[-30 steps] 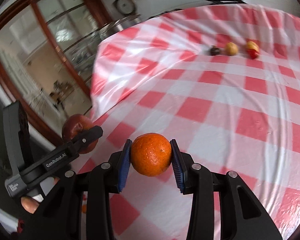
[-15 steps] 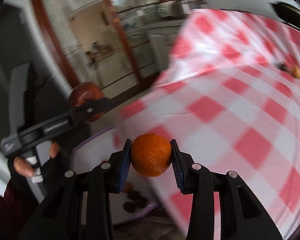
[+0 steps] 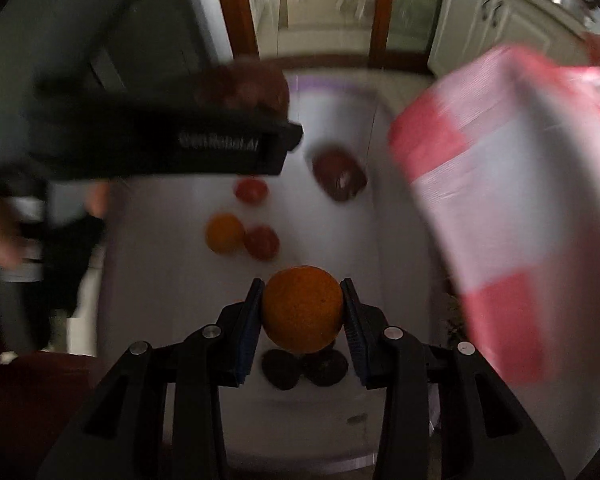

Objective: Organize fruits
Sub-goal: 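Carry the orange and red apple over the white box and open both grippers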

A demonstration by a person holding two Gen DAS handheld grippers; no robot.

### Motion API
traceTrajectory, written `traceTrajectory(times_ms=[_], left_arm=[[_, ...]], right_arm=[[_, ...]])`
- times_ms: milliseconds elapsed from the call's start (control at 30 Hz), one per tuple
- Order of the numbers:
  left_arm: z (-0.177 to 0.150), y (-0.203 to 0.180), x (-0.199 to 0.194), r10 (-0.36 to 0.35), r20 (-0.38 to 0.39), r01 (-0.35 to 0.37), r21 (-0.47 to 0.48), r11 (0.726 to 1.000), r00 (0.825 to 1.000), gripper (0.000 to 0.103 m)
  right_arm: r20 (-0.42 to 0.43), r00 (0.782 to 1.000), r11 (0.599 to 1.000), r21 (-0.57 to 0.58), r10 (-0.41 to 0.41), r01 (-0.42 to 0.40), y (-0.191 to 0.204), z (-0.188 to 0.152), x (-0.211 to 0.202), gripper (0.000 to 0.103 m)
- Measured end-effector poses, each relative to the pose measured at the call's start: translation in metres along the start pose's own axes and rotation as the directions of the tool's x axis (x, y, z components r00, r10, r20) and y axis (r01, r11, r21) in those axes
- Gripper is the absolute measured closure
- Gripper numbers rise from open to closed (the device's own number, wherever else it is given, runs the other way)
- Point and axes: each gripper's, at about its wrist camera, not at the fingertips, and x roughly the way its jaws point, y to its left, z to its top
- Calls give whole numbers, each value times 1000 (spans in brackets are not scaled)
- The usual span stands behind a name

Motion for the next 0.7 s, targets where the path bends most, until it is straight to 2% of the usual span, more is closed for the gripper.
traceTrajectory(times_ms=[167, 300, 533, 633, 700], left_arm=[[0, 6, 37, 105, -66, -103, 44, 994, 992, 41], [-3, 12, 55, 111, -106, -108, 33, 994, 988, 41], [-18, 9, 72, 104, -155, -97, 49, 994, 983, 41], [-16, 12, 78, 105, -173, -98, 49, 994, 979, 41], [-13, 13, 80, 106, -194, -99, 47, 994, 975, 40]], right_arm=[[-89, 990, 994, -30, -112, 110, 0, 5, 50, 64], [-127, 984, 993, -14, -121, 121, 0, 4, 64, 64], [-120, 983, 990, -18, -142, 141, -1, -3, 61, 63], [-97, 986, 991, -4, -135, 135, -1, -4, 53, 54], [-65, 988, 990, -15, -138, 138, 1, -1, 44, 41]])
